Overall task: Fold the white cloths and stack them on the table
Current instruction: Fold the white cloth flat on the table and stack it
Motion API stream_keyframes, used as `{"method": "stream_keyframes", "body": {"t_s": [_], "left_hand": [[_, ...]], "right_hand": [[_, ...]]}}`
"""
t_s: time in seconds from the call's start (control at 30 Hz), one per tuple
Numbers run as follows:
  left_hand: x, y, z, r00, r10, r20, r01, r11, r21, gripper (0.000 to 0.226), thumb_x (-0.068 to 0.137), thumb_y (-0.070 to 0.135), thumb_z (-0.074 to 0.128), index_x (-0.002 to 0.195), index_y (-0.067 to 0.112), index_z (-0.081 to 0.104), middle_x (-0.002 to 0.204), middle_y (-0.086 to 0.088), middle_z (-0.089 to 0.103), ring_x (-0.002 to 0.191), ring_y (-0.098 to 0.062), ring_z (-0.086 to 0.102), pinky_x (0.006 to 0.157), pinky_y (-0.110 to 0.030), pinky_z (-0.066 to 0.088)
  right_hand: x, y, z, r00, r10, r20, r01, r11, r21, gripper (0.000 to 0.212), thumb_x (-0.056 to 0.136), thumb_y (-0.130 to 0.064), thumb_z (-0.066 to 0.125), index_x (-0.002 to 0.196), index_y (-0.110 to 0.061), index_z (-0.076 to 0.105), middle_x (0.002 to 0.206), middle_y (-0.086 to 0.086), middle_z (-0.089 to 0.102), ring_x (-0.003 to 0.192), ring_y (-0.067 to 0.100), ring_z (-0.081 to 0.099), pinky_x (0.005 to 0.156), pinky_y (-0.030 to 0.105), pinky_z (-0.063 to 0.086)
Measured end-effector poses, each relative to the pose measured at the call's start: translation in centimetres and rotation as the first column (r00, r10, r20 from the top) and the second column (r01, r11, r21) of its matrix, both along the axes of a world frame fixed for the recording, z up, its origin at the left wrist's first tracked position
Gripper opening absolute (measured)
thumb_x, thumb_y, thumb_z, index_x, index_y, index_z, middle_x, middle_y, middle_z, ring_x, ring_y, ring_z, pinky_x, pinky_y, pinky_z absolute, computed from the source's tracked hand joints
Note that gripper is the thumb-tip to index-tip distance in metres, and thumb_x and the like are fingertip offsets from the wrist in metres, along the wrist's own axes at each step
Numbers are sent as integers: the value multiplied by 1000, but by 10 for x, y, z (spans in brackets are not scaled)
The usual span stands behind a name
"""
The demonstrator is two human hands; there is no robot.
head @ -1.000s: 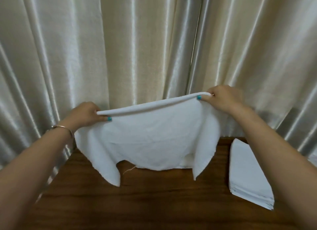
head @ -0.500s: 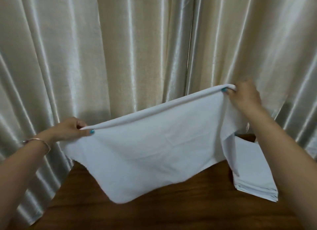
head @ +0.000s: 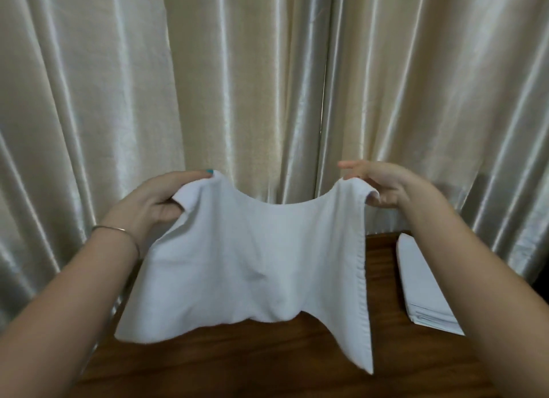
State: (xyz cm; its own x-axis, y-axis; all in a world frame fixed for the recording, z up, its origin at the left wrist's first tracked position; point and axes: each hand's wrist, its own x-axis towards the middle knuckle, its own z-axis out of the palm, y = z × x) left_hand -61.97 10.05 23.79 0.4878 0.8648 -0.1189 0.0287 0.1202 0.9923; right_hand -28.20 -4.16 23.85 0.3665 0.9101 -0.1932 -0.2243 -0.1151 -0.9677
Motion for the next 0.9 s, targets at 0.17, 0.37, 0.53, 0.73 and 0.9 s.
{"method": "stream_keyframes", "body": {"t_s": [0.17, 0.37, 0.53, 0.73, 0.9], "left_hand": [[32, -38, 11, 923, -204, 325, 255, 959, -125, 25, 77, -2, 63, 101, -4, 66, 92, -16, 70, 81, -20, 71, 70, -30, 61], [49, -62, 0, 843, -315, 437, 352, 936, -4, 57, 75, -10, 49, 132, -10, 46, 134, -30, 47, 123, -37, 49, 112, -44, 34], [46, -61, -5, 739, -382, 555, 407, 910, 84, 55, 76, -12, 42, 131, -10, 45, 139, -30, 44, 131, -41, 42, 114, -46, 30], [45, -58, -14, 777, -379, 503, 361, 922, 136, 40, 85, -6, 50, 125, -9, 53, 121, -22, 62, 115, -30, 60, 95, -35, 51], [52, -47, -19, 934, -48, 353, 4, 992, 124, 15, 91, -2, 52, 92, -1, 67, 86, -13, 73, 89, -23, 67, 71, -26, 57]], "right_hand": [[-63, 8, 10, 981, 134, -138, -98, 966, 238, 17, 91, 3, 52, 97, 5, 68, 71, 10, 68, 59, 12, 67, 64, 20, 58], [-108, 4, 13, 959, 278, 57, -278, 879, 388, 50, 74, 24, 32, 104, 4, 66, 82, 13, 71, 79, 15, 71, 68, 18, 55], [-114, 4, 7, 904, 59, 424, -260, 862, 435, 40, 69, 3, 78, 106, -2, 64, 99, 6, 71, 94, 15, 70, 85, 27, 56], [-129, 8, 2, 817, -191, 544, -146, 845, 515, 18, 73, -15, 82, 74, -14, 64, 65, -5, 52, 55, 0, 40, 54, 13, 36], [-128, 15, -6, 701, -350, 622, -59, 840, 539, 24, 71, -20, 83, 68, -28, 61, 95, -7, 42, 94, 5, 45, 82, 12, 35]]}}
